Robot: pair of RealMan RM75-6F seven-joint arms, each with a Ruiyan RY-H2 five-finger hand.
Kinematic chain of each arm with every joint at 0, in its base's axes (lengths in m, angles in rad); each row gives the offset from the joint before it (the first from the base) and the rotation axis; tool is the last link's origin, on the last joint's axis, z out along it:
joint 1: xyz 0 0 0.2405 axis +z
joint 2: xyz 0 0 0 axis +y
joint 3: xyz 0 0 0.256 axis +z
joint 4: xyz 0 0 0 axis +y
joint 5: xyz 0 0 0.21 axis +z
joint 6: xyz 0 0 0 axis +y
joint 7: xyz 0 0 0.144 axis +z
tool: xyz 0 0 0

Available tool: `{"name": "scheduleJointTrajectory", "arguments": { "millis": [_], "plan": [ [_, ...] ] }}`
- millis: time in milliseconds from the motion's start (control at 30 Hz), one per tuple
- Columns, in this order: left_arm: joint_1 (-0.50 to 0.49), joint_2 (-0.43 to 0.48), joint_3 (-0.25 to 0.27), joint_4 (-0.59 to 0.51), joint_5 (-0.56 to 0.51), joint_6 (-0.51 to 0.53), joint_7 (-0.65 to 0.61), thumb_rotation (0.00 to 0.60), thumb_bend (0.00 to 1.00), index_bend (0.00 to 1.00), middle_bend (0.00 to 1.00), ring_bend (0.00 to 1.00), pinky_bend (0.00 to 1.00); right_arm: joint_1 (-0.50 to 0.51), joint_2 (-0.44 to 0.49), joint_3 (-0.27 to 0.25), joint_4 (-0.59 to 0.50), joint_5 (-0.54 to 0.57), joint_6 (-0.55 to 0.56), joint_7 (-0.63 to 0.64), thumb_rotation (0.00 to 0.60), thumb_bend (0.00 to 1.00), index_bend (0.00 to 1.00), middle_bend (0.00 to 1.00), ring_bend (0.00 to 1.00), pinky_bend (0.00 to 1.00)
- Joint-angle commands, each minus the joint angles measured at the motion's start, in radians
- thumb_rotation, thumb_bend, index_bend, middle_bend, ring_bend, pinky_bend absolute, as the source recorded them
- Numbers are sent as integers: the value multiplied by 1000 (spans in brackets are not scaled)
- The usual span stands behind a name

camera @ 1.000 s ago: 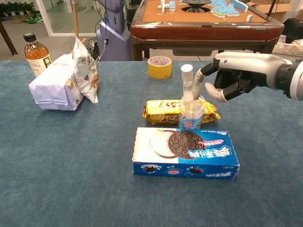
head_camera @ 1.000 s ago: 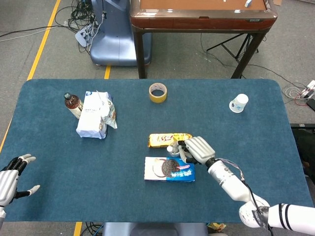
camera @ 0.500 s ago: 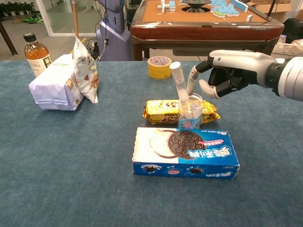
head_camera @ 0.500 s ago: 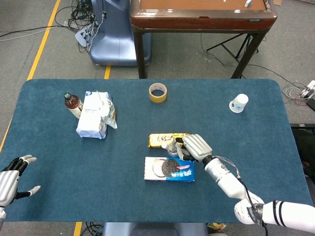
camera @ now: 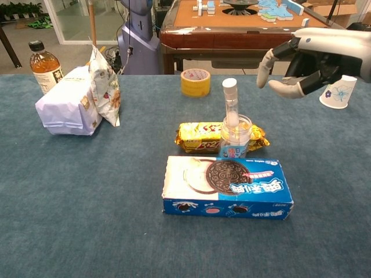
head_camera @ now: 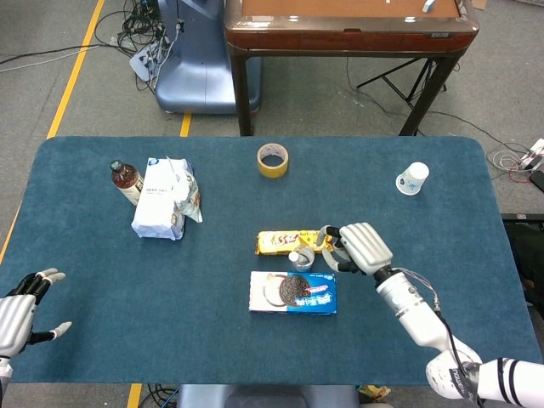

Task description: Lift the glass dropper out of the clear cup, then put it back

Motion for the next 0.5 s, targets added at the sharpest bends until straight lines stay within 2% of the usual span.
{"name": "scheduleJointTrajectory", "arguments": {
  "millis": [33,100,233,367,500],
  "plan": [
    [-1,-2,1,0,-1,-3,3,600,135,217,175,134,318,-20,4,-1,2,-22,41,-17,600,259,490,813,724,850],
    [-2,-3,1,0,-2,-5,4,600,135,217,175,134,318,-23,1,-3,7,-24,49,-29,600,146,503,666,588,717],
    [-3,-3,1,0,-4,-7,5,600,135,217,175,134,318,-20,-20,-4,24,-23,51,-45,600,62,505,435,339,446],
    [-3,-2,1,0,-4,-7,1,600,135,217,175,134,318,-12,-61,-1,51,-24,48,-46,600,41,505,315,191,256],
    [-3,1,1,-1,-3,-6,-9,600,135,217,175,134,318,-1,-110,1,83,-28,51,-59,600,42,505,256,117,176]
  ]
}}
